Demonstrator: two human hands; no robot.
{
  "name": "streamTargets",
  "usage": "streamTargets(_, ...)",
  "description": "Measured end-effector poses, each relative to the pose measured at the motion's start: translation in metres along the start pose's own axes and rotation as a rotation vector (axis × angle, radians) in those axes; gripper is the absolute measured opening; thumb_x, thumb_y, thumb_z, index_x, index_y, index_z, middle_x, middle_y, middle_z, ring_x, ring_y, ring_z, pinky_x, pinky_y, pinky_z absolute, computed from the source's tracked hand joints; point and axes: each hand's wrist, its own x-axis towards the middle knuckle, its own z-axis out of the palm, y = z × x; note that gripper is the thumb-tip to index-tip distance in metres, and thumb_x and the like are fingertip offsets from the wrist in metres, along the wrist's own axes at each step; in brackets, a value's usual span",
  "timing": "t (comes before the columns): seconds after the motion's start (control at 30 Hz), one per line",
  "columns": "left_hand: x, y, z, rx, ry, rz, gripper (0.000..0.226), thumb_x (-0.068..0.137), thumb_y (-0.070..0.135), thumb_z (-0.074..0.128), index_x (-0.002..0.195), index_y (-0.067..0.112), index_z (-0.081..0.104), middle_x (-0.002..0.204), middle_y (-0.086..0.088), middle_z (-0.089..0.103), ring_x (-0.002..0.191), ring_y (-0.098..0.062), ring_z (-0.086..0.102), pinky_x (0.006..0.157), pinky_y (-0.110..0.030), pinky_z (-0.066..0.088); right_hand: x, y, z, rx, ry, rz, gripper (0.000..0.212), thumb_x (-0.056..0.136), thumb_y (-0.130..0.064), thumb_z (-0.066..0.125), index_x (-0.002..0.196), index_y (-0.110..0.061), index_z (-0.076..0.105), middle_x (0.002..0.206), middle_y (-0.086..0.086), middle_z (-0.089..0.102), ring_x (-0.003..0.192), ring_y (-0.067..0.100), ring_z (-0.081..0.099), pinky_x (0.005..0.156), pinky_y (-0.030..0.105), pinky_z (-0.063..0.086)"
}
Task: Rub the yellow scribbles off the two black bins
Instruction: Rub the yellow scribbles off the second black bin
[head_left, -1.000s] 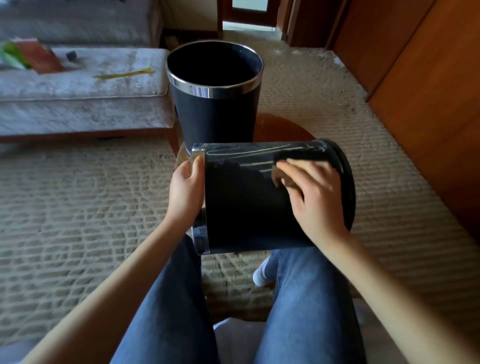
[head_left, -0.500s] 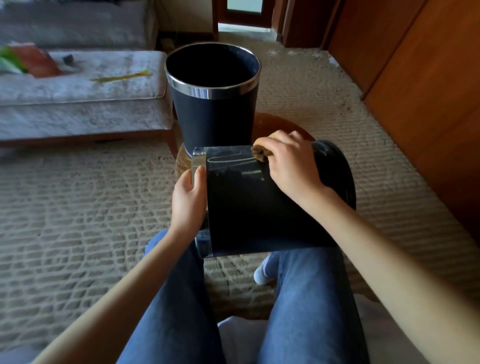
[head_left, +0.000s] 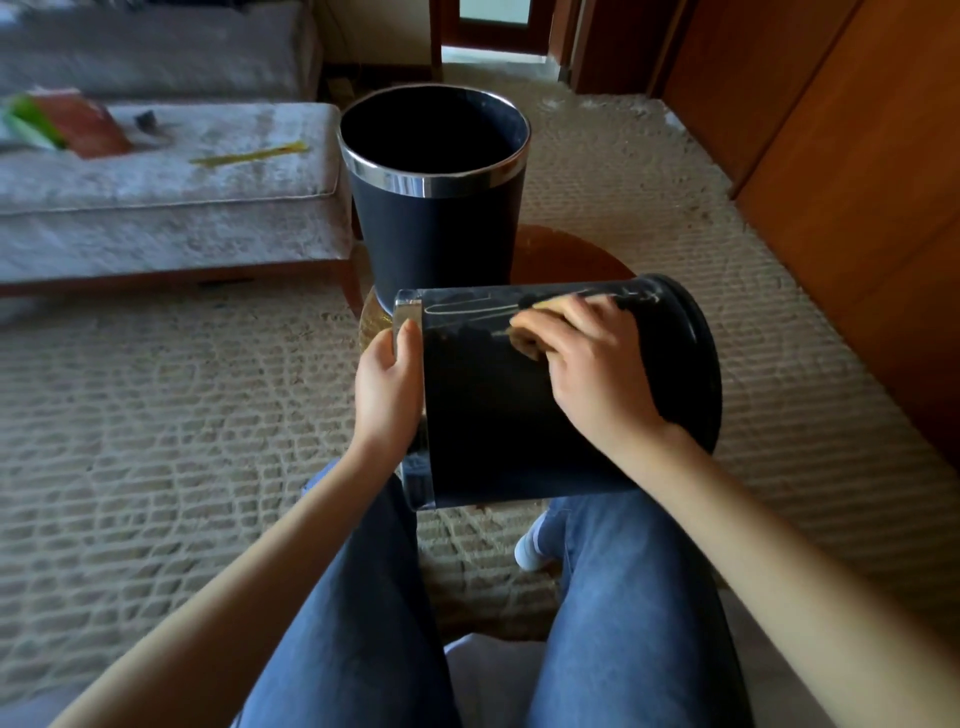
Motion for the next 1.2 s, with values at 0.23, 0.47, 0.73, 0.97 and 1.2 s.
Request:
streamTargets(0.23, -0.003, 0.002, 0.000, 0.064, 0.024, -0.002, 0.039, 0.104, 0.035, 0.044, 0.071, 0.014, 0.042, 0.066, 0.000, 0.041, 0.060, -0.008, 0.039, 0.058, -0.028, 0.035, 0.059, -0.012, 0.012, -0.097, -0.253, 0.087, 0.041, 0.081, 0.010, 0.055, 0.109, -0.015, 0.071, 0.105, 0.010, 0.064, 0.093, 0.038, 0.053, 0.077, 0.046, 0.044)
streamTargets(0.47, 0.013, 0.002, 0.004, 0.021, 0.024, -0.022, 0.049, 0.103, 0.036, 0.043, 0.085, -0.008, 0.054, 0.073, -0.007, 0.054, 0.068, -0.014, 0.050, 0.065, -0.034, 0.043, -0.050, -0.029, -0.009, -0.059, 0.025, -0.098, 0.033, 0.087, 0.004, 0.060, 0.109, -0.016, 0.074, 0.111, 0.002, 0.070, 0.094, 0.028, 0.062, 0.080, 0.045, 0.047)
streamTargets(0.73, -0.007, 0.000, 0.001, 0.027, 0.022, -0.008, 0.044, 0.104, 0.034, 0.042, 0.080, -0.003, 0.049, 0.072, -0.006, 0.047, 0.065, -0.010, 0.044, 0.060, -0.026, 0.038, 0.052, -0.029, 0.012, -0.018, -0.194, 0.078, 0.039, 0.078, 0.007, 0.055, 0.103, -0.018, 0.072, 0.101, 0.006, 0.066, 0.089, 0.036, 0.055, 0.073, 0.043, 0.045)
streamTargets(0.97, 0.008, 0.001, 0.003, 0.037, 0.017, -0.021, 0.039, 0.104, 0.035, 0.043, 0.078, 0.006, 0.053, 0.072, -0.007, 0.051, 0.067, -0.013, 0.048, 0.064, -0.033, 0.041, 0.012, -0.033, 0.010, 0.062, -0.050, 0.010, 0.039, 0.077, 0.009, 0.055, 0.103, -0.013, 0.074, 0.101, 0.006, 0.068, 0.089, 0.033, 0.058, 0.079, 0.047, 0.048)
streamTargets(1.2, 0.015, 0.000, 0.005, 0.020, 0.015, -0.040, 0.041, 0.103, 0.036, 0.044, 0.078, 0.006, 0.057, 0.073, 0.001, 0.058, 0.066, -0.006, 0.051, 0.066, -0.028, 0.044, -0.031, -0.028, 0.002, 0.121, -0.031, -0.291, 0.026, 0.093, -0.002, 0.056, 0.105, -0.013, 0.076, 0.110, 0.006, 0.071, 0.099, 0.028, 0.063, 0.087, 0.043, 0.049)
